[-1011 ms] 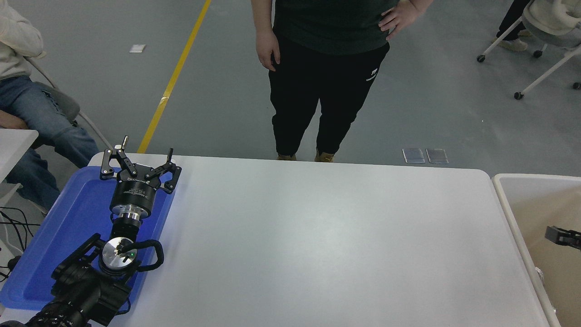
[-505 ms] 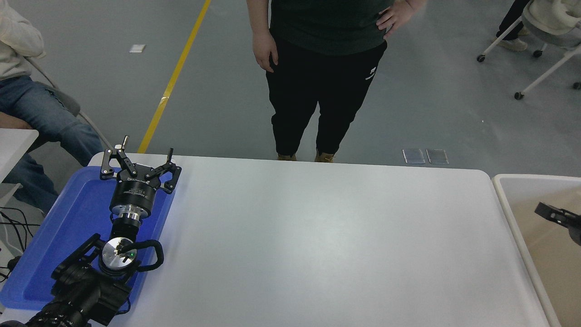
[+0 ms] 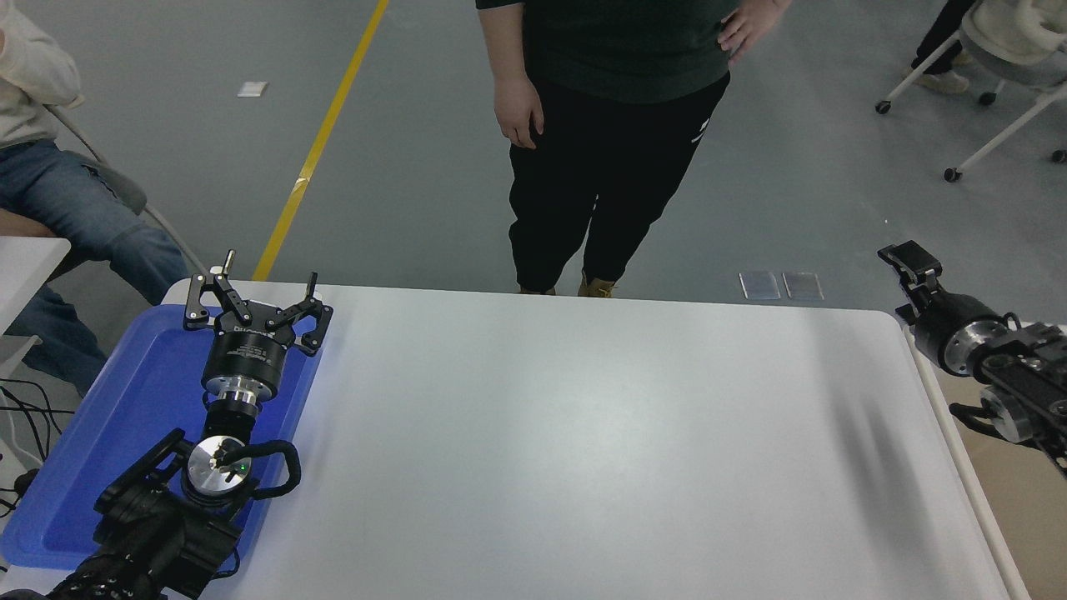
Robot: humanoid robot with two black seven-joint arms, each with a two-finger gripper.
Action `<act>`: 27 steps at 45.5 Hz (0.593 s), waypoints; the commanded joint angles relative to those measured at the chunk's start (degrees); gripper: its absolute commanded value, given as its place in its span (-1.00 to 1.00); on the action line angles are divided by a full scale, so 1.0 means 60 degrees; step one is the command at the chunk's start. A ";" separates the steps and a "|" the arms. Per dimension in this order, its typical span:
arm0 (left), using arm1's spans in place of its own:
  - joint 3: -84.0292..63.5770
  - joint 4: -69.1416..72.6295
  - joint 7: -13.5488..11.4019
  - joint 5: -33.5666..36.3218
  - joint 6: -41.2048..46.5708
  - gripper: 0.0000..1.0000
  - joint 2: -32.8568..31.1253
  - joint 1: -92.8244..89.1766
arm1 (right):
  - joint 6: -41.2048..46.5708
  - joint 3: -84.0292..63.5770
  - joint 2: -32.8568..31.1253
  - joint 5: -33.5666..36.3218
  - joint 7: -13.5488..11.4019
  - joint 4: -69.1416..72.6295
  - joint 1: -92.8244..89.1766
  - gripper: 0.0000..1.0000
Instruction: Pick up paper ball place in dustbin
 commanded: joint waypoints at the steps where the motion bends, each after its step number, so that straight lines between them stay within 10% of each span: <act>1: -0.0014 0.0000 0.0000 0.0000 0.0000 1.00 0.0005 0.0002 | 0.0622 0.1077 0.0781 0.2550 -0.0007 0.0670 -0.0123 1.00; 27: -0.0015 0.0000 0.0000 0.0000 0.0000 1.00 0.0004 0.0002 | 0.2365 0.2645 0.2218 0.4266 -0.0007 0.0612 -0.1514 1.00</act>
